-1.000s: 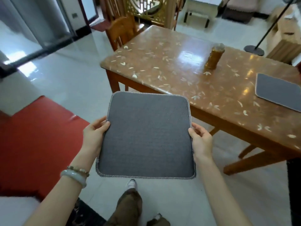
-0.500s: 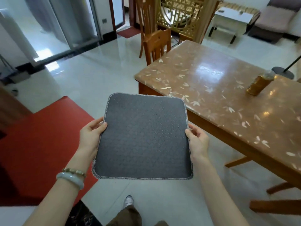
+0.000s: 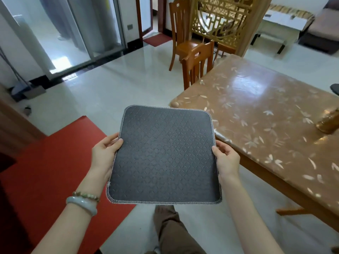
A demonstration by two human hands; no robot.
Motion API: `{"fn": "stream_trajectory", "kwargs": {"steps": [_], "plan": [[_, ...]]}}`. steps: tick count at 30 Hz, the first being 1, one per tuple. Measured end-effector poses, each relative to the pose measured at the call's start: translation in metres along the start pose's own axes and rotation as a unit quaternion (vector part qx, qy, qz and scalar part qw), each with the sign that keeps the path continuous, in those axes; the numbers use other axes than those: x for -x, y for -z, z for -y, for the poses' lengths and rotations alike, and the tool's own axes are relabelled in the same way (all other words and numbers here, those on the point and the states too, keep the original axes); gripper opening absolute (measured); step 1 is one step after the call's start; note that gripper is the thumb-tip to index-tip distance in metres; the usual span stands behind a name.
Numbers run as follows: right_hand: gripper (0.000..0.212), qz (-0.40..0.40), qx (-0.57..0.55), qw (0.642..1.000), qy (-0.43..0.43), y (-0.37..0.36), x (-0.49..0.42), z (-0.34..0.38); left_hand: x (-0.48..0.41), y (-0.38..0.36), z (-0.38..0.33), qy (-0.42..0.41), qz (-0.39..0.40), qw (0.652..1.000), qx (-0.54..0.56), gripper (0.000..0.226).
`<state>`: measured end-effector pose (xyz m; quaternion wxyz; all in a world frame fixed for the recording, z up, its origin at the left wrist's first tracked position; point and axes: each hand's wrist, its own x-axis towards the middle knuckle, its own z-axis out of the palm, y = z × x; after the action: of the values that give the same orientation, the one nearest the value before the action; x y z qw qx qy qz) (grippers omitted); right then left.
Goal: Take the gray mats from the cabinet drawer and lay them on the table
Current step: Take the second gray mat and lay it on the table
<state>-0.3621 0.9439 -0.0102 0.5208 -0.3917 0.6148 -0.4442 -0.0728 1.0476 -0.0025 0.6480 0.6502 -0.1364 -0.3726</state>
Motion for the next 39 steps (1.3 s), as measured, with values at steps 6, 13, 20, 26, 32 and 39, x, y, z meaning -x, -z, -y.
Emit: {"fn": "stream_trajectory", "kwargs": {"steps": [6,13,20,26,32,39], "plan": [[0.021,0.025,-0.006,1.000,0.013,-0.073,-0.093,0.024,-0.098,-0.033,-0.024,-0.002,-0.022,1.000,0.007,0.028],[0.020,0.031,-0.018,0.999,0.004,-0.138,-0.196,0.067,-0.196,-0.084,-0.068,-0.006,-0.029,0.999,0.017,0.025],[0.022,0.027,-0.015,1.000,0.003,-0.183,-0.266,0.098,-0.264,-0.127,-0.094,-0.006,-0.042,0.999,0.017,0.030],[0.023,-0.007,0.001,1.000,-0.017,-0.223,-0.315,0.108,-0.347,-0.150,-0.100,0.017,-0.004,1.000,0.001,0.030],[0.025,-0.054,-0.005,0.998,-0.025,-0.282,-0.372,0.124,-0.459,-0.178,-0.115,0.047,0.050,0.997,-0.018,0.031],[0.024,-0.138,-0.026,0.989,-0.037,-0.366,-0.440,0.153,-0.607,-0.223,-0.163,0.049,0.145,0.987,-0.054,0.033]]}}
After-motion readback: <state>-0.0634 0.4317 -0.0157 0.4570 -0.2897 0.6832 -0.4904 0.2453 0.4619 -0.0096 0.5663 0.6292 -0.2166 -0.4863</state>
